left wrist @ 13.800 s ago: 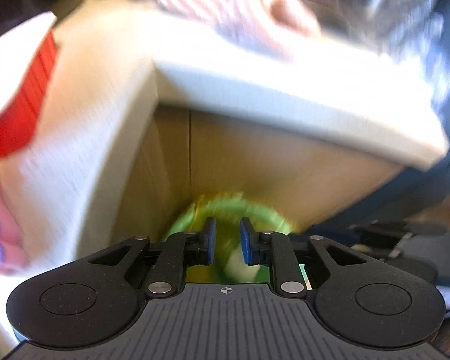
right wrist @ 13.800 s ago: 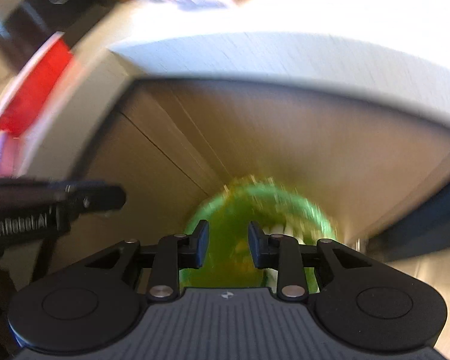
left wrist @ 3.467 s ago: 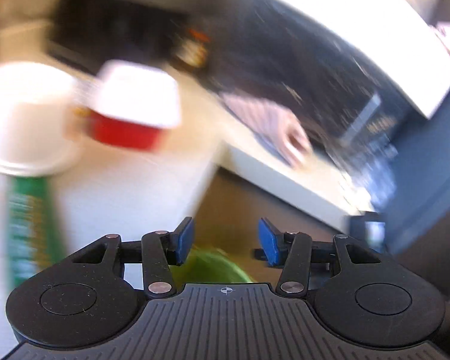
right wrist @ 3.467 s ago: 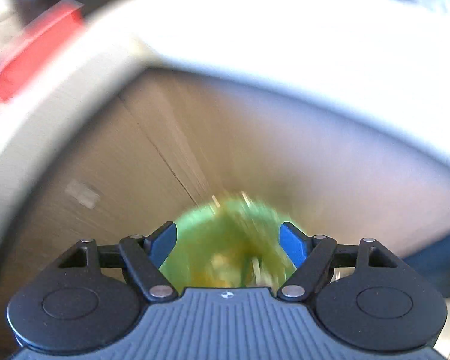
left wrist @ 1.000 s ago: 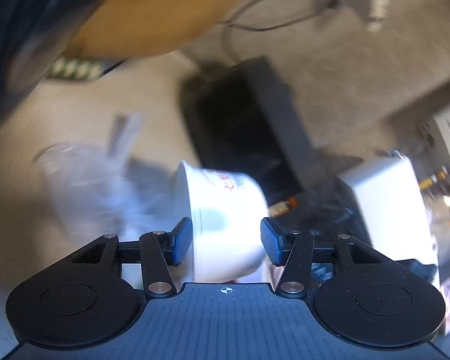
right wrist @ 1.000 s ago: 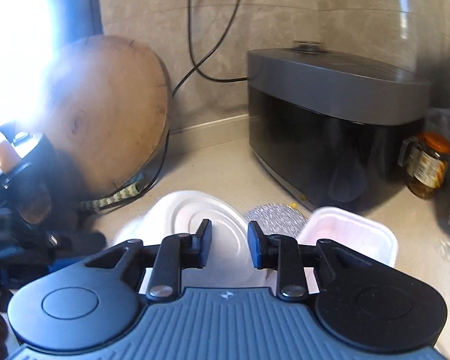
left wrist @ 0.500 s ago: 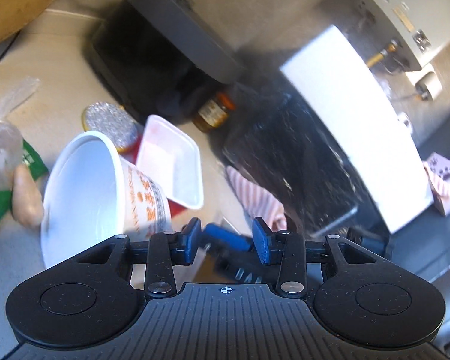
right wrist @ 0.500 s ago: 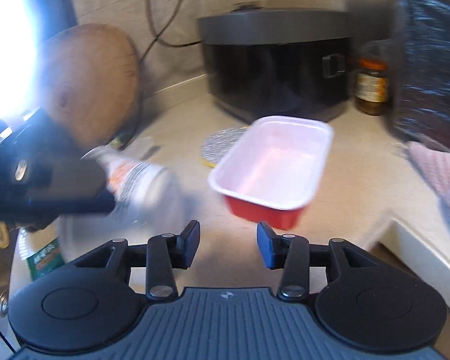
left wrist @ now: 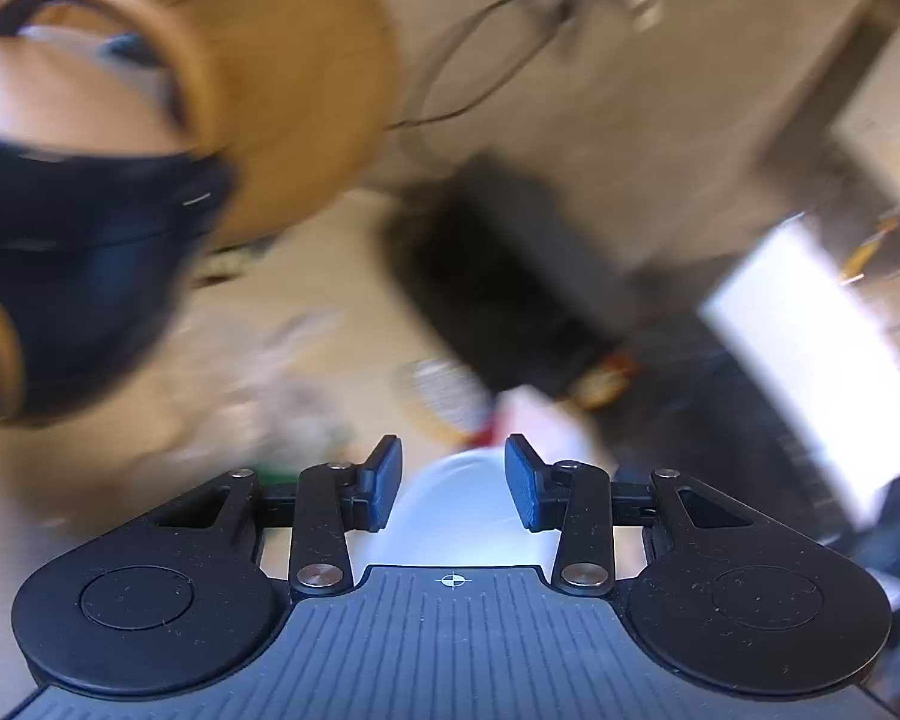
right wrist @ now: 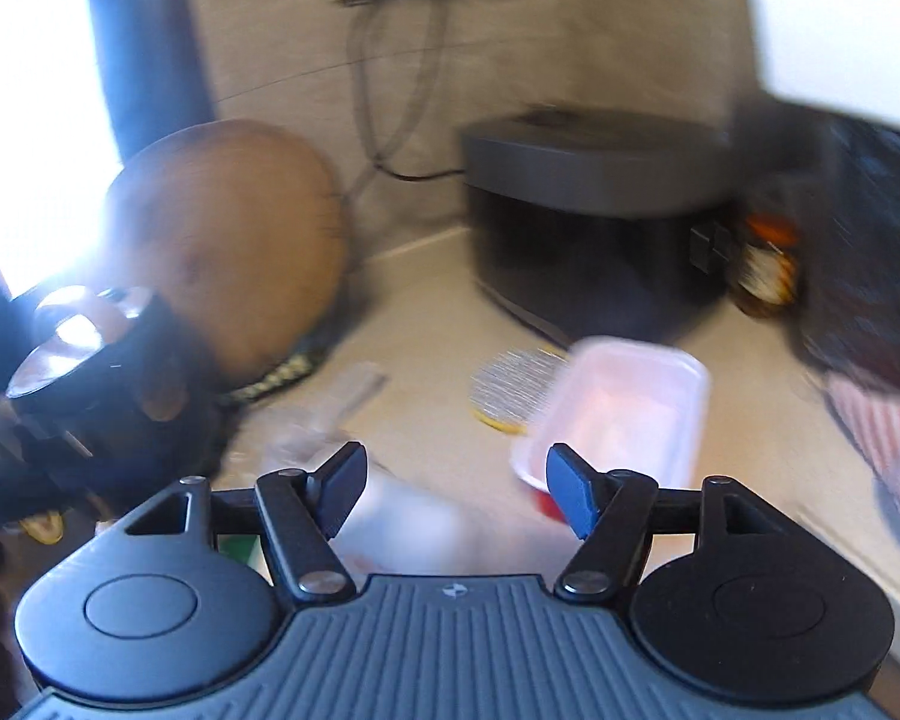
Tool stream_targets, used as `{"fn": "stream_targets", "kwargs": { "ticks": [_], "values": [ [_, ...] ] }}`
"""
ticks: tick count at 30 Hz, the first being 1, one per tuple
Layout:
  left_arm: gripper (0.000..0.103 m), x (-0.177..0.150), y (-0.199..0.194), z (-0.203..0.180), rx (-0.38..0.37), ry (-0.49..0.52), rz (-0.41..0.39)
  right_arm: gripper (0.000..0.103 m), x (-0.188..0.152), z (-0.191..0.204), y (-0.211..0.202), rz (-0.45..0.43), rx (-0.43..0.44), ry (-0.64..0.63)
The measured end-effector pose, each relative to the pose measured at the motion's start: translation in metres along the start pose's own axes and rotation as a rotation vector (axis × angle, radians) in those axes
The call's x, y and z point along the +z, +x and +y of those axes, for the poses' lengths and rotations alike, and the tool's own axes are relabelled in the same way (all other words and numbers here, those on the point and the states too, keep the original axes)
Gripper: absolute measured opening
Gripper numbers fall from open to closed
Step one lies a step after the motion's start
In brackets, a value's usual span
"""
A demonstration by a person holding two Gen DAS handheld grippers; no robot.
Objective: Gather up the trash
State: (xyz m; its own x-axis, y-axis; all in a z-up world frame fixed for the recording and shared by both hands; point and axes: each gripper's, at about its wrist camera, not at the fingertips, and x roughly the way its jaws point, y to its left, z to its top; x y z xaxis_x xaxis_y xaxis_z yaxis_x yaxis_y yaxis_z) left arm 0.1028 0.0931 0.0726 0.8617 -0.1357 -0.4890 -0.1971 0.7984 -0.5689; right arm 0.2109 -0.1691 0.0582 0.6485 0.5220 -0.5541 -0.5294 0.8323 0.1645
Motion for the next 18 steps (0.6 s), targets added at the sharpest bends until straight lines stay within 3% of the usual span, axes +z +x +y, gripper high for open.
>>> {"fn": "stream_targets", "kwargs": {
  "ticks": [4,7,10,14,18],
  "values": [
    [0.042,-0.013,0.011,0.012,-0.007,-0.021,0.078,0.069,0.011,0.034,0.032,0.070,-0.014,-0.063],
    [0.042,-0.022,0.019,0.013,0.002,0.002,0.118,0.068,0.005,0.037,0.043,0.114,-0.022,-0.067],
    [0.042,-0.027,0.027,0.016,0.008,0.010,0.152,0.066,-0.003,0.024,0.037,0.123,-0.015,-0.031],
    [0.042,-0.038,0.040,0.002,0.047,0.103,0.195,0.057,-0.014,-0.008,0.025,0.145,-0.030,0.051],
    [0.042,-0.046,0.052,-0.011,0.046,0.155,0.237,0.052,-0.036,-0.059,0.018,0.202,-0.040,0.210]
  ]
}}
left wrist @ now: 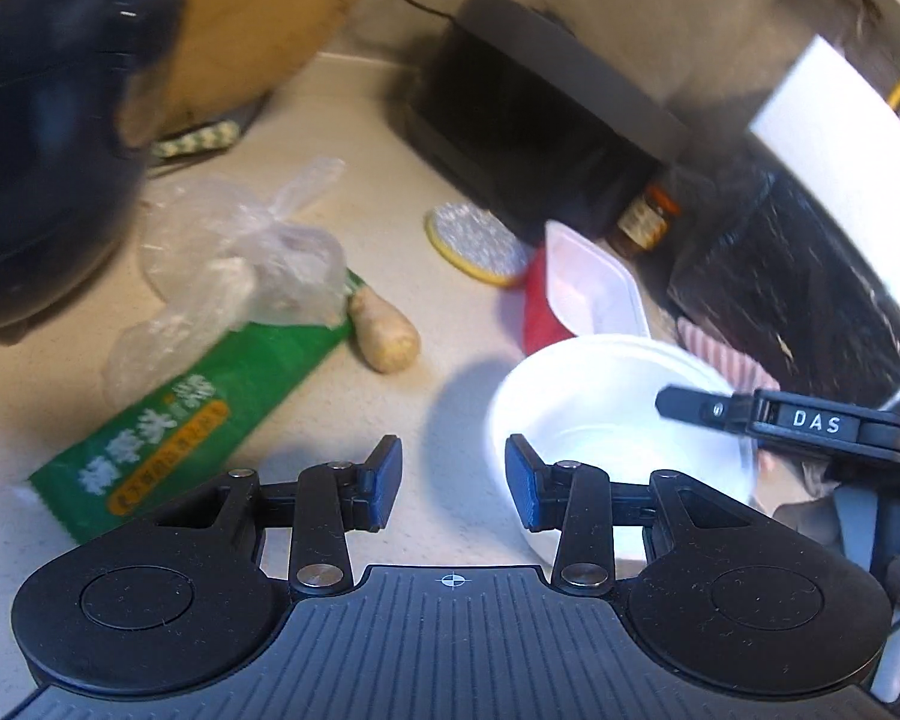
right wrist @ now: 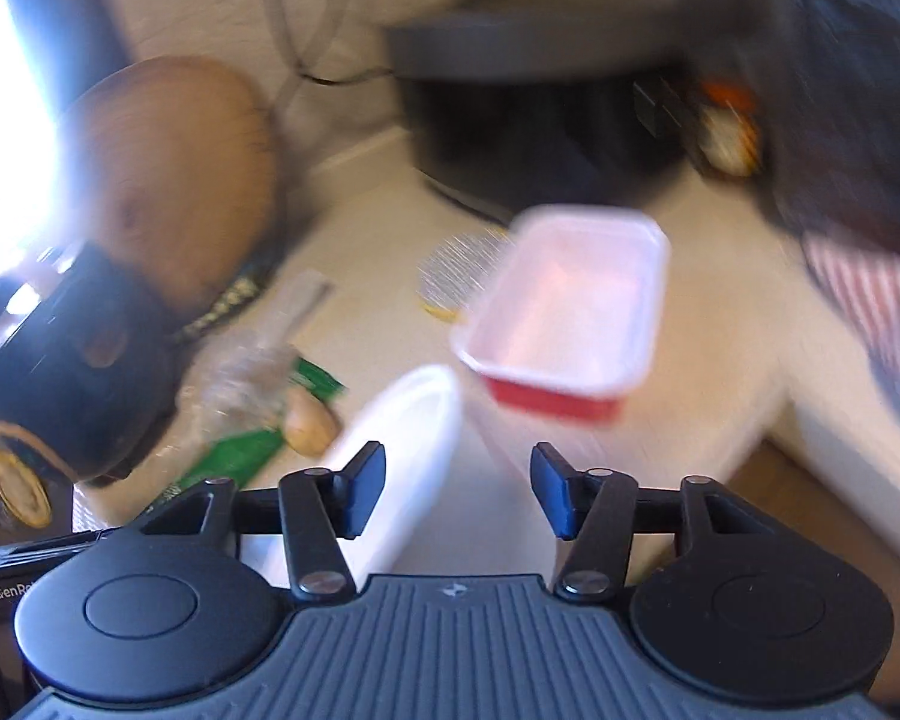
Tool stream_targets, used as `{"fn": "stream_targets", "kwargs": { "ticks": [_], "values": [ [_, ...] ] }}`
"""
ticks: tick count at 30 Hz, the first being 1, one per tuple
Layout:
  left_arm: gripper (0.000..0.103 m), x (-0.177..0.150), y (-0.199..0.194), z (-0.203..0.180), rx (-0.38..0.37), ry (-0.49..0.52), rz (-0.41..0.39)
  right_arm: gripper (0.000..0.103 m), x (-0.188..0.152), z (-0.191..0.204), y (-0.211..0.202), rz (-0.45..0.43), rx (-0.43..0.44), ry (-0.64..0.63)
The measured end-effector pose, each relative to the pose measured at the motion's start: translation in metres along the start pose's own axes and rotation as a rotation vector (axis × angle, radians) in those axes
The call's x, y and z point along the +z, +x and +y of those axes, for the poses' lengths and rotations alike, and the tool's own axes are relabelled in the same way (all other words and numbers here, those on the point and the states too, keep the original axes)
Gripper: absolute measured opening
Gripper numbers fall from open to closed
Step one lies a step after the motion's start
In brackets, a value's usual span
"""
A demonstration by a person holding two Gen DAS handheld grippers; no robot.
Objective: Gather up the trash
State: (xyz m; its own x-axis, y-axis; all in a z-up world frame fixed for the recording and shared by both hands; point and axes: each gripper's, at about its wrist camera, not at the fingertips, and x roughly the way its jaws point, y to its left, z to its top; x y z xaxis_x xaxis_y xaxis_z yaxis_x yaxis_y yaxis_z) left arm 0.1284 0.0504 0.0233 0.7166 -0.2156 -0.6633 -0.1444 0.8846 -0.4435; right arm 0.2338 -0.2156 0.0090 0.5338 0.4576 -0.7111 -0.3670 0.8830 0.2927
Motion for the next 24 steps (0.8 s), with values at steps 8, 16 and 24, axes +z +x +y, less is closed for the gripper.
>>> {"fn": "stream_targets", "kwargs": {
  "ticks": [8,16,24],
  "values": [
    [0.042,-0.002,0.006,-0.010,-0.001,0.017,0.012,0.048,-0.020,-0.042,0.017,0.074,0.095,0.190],
    [0.042,0.038,0.010,0.012,0.037,-0.117,-0.057,0.050,-0.023,-0.006,0.017,-0.011,0.106,0.051],
    [0.042,0.078,0.099,0.007,0.218,-0.079,0.092,0.073,-0.036,0.000,-0.039,-0.224,-0.059,-0.223]
  ]
}}
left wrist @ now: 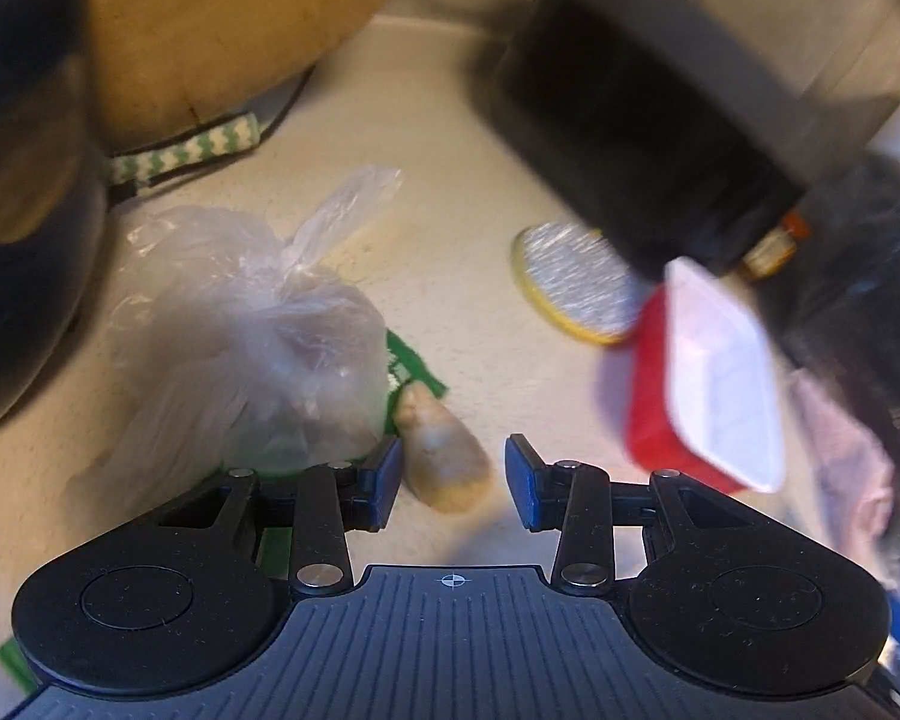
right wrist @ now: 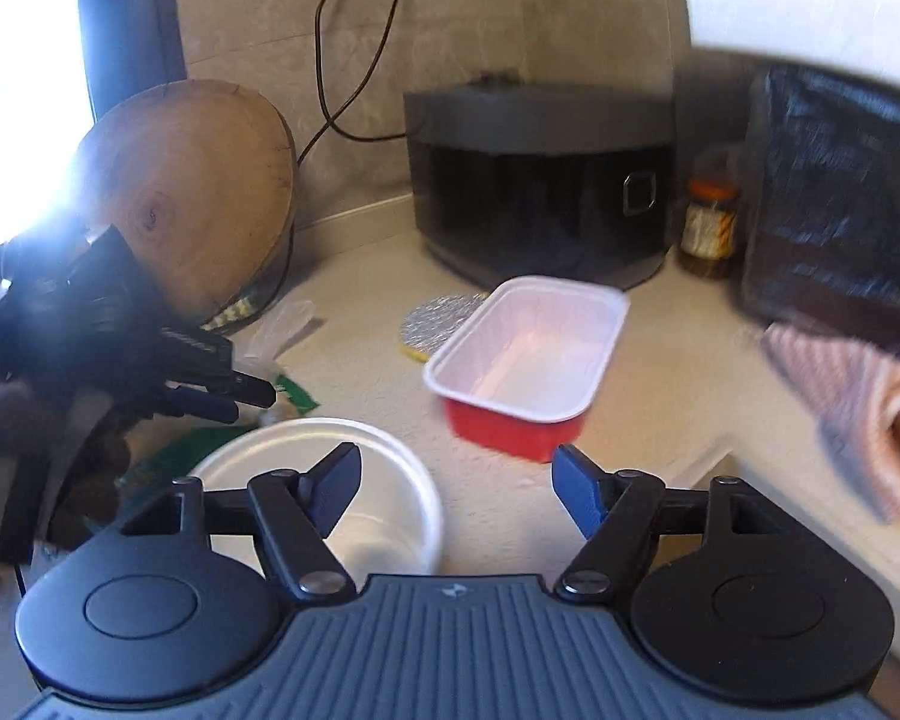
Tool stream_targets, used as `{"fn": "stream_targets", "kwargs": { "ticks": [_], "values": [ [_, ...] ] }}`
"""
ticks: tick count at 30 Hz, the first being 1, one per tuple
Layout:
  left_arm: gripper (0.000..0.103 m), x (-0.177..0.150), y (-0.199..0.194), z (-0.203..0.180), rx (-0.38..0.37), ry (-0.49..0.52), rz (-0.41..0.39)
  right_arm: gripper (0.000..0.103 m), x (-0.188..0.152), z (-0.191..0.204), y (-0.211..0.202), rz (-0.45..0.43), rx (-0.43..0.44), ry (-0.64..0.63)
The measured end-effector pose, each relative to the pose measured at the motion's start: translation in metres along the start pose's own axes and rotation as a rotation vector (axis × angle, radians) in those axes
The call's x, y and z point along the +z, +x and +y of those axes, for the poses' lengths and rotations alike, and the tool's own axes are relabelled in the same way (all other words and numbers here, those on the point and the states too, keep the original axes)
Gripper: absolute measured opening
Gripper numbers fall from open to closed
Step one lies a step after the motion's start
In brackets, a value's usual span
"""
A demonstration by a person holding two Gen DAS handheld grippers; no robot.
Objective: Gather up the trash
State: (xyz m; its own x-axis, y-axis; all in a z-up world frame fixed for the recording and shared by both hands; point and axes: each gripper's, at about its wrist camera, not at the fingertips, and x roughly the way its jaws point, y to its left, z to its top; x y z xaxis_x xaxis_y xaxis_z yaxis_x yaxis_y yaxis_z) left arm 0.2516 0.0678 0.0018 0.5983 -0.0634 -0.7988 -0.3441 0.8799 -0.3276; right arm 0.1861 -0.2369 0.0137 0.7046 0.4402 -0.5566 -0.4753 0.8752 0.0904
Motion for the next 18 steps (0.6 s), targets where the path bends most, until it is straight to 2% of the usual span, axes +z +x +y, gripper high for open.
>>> {"fn": "stream_targets", "kwargs": {
  "ticks": [1,2,6,9,11,14,18],
  "values": [
    [0.043,0.000,0.008,-0.002,0.023,0.010,0.012,0.073,-0.002,-0.003,-0.003,-0.005,-0.019,-0.015],
    [0.052,0.000,0.015,-0.005,0.040,0.020,0.018,0.073,-0.005,-0.005,-0.003,-0.004,-0.035,-0.023],
    [0.054,-0.002,0.029,-0.014,0.044,0.073,0.008,0.073,-0.021,-0.017,0.001,0.039,-0.058,-0.003],
    [0.049,-0.006,0.033,-0.019,0.032,0.114,0.006,0.074,-0.030,-0.024,0.003,0.069,-0.051,0.026],
    [0.041,-0.009,0.035,-0.019,-0.002,0.138,0.025,0.080,-0.034,-0.025,0.002,0.085,-0.017,0.061],
    [0.041,-0.020,0.028,-0.017,-0.013,0.158,0.013,0.080,-0.038,-0.025,0.007,0.132,0.053,0.113],
    [0.041,-0.037,0.009,0.007,-0.024,0.125,0.013,0.080,-0.043,-0.010,0.010,0.171,0.095,0.117]
  ]
}}
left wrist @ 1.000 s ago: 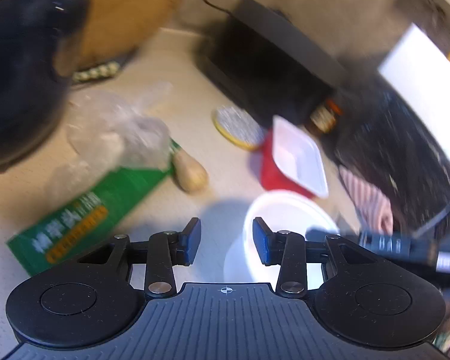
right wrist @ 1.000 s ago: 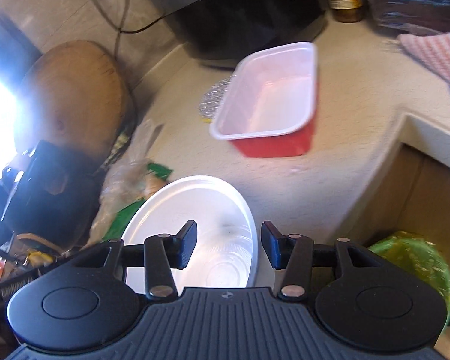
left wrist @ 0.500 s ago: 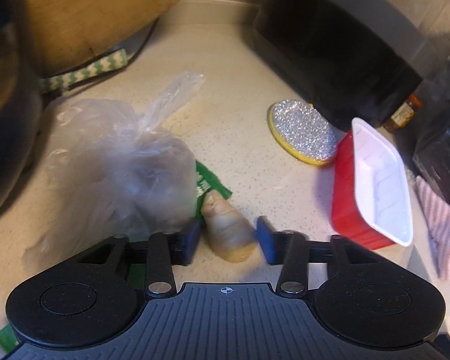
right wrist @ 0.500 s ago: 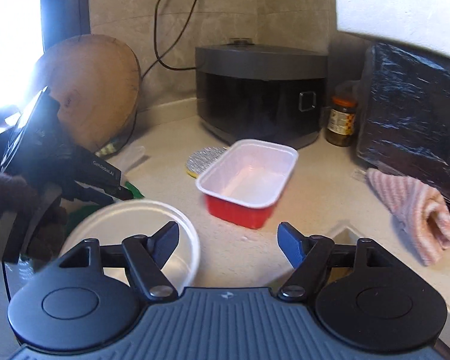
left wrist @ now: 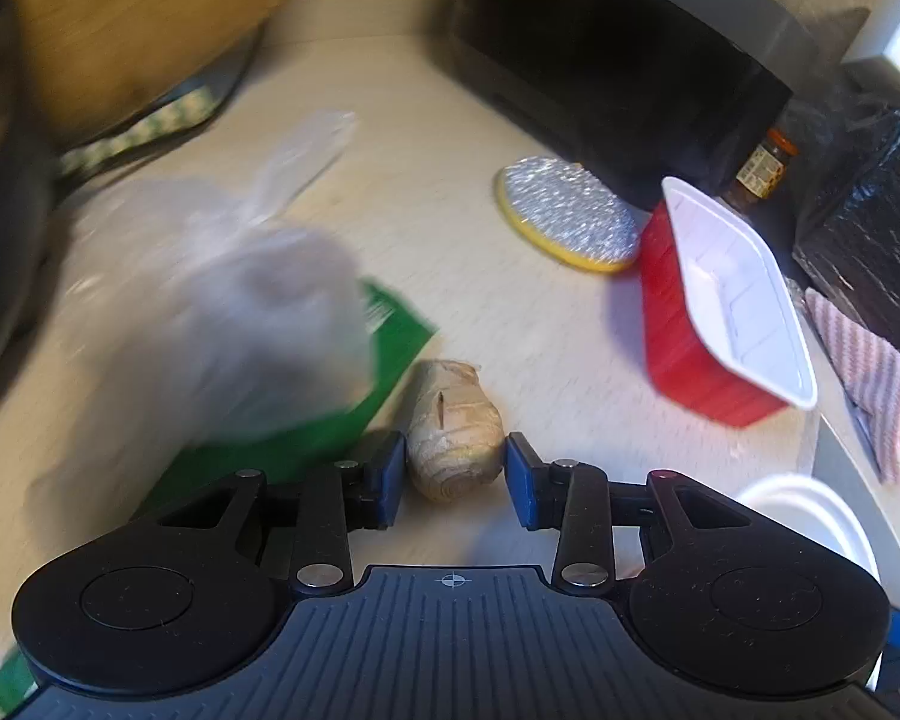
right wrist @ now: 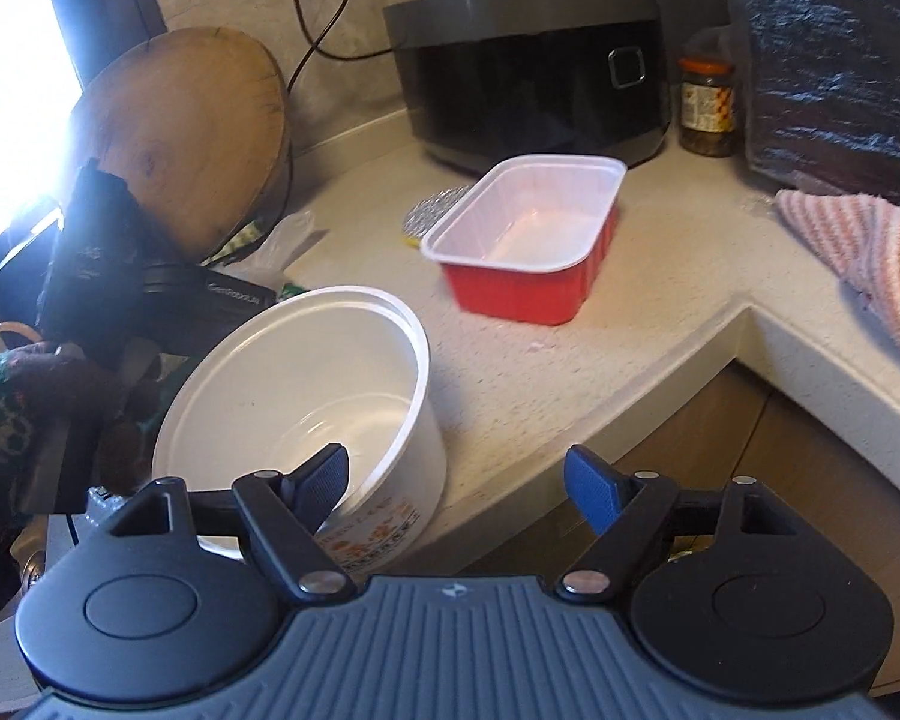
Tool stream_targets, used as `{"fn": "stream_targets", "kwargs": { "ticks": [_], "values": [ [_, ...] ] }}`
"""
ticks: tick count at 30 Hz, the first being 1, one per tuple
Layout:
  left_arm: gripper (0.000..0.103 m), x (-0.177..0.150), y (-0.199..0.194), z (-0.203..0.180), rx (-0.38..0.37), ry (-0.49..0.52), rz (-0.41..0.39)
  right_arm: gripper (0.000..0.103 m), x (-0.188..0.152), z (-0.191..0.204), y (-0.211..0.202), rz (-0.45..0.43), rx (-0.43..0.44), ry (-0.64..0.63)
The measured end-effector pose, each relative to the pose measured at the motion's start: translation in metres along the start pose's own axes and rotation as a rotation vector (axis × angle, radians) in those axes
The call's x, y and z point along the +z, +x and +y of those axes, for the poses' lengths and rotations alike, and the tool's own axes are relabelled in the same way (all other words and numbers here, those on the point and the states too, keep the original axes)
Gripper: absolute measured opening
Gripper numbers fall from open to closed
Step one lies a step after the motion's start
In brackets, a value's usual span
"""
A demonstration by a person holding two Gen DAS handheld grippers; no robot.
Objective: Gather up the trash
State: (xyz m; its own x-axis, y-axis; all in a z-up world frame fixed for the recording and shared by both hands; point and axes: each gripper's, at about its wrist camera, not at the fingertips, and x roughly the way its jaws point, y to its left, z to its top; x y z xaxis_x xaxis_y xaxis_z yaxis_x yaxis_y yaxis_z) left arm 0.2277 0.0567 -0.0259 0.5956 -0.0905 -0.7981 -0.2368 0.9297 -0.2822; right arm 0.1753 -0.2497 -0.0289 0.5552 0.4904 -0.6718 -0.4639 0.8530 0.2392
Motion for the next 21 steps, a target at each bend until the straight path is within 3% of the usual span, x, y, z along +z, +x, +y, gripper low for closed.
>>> {"fn": "stream_targets", "kwargs": {
  "ticks": [10,21],
  "values": [
    [0.041,-0.072,-0.067,0.048,0.034,-0.046,-0.038,0.080,0.004,0.039,0.027,0.101,0.061,-0.033],
    [0.041,-0.116,-0.098,0.062,0.001,-0.060,-0.059,0.080,0.015,0.080,0.066,0.229,0.074,-0.018]
  ]
}}
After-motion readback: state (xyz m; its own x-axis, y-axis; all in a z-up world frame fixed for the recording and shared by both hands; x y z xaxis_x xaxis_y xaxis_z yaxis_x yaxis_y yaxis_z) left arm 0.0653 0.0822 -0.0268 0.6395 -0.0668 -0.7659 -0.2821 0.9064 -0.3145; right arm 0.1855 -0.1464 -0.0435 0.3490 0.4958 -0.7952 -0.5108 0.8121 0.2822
